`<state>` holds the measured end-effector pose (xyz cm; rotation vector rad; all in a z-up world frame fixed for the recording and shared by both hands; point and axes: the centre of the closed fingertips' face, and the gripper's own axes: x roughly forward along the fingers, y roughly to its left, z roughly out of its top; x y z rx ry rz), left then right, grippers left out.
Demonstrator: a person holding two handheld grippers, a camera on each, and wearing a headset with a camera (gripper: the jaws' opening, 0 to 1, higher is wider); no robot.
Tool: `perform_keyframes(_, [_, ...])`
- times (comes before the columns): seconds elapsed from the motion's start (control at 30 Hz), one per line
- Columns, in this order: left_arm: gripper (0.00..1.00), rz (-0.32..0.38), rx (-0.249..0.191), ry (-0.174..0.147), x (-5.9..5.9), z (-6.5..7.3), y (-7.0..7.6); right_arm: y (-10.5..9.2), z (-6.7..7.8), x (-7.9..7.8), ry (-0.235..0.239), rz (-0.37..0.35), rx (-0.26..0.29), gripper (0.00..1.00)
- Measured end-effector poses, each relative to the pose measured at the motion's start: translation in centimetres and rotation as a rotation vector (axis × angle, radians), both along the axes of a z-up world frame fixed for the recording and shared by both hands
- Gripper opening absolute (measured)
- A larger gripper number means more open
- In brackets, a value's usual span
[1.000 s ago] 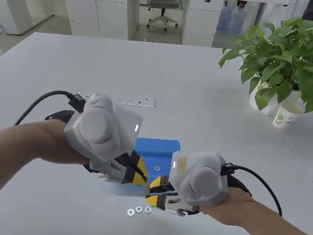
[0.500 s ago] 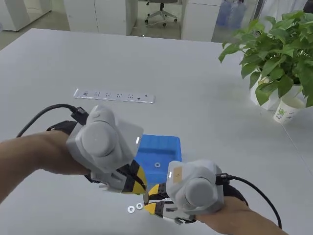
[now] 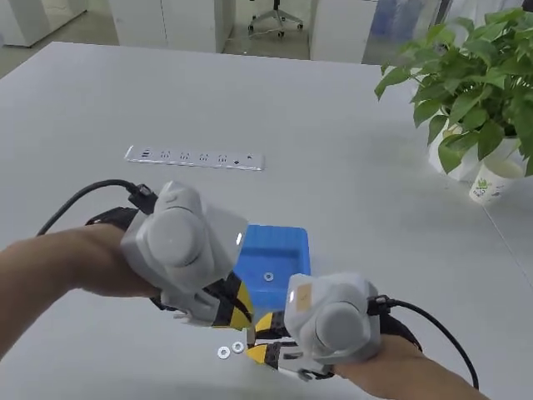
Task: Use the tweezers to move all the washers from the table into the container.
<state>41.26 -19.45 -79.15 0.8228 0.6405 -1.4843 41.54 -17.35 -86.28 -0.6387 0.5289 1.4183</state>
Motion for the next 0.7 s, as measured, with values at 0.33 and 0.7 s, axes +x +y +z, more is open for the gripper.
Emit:
perform_keyframes(0.33, [0.05,0.007,-0.007,0.013,0.42,0.03,-0.24,-0.06,0.11,0.01,0.01,-0.013,-0.005,0.16])
perform_keyframes(0.7, [0.05,0.002,0.003,0.021,0.37,-0.06,0.01,0.19,0.59,0.12,0.022,-0.019,0.011,0.12])
